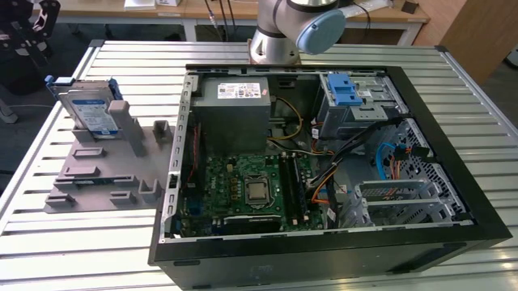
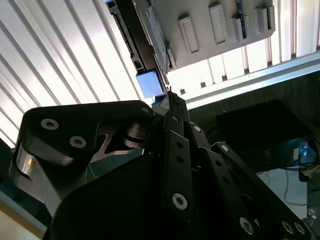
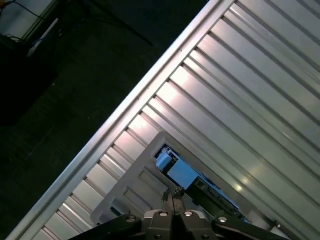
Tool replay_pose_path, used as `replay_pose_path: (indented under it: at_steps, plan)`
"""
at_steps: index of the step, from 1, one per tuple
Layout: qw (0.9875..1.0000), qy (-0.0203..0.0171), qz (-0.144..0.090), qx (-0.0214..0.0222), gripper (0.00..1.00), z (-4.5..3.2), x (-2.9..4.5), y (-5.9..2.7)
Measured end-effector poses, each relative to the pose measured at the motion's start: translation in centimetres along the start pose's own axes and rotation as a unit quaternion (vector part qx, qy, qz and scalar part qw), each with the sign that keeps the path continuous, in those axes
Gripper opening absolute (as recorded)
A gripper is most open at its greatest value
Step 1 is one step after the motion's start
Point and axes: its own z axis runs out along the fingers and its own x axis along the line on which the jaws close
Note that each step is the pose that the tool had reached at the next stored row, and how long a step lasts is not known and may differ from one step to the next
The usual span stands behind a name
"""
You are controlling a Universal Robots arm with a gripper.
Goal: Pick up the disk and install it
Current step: 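Pick up the disk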
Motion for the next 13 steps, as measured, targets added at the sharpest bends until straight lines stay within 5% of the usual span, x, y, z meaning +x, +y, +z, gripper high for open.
replay_pose_path:
  at_steps: [7, 13]
  plan:
    - [0.9994, 0.0017, -0.035, 0.0003, 0.11, 0.08, -0.02, 0.0]
    - [0.9975, 0.0034, -0.07, 0.0006, 0.11, 0.17, -0.02, -0.01]
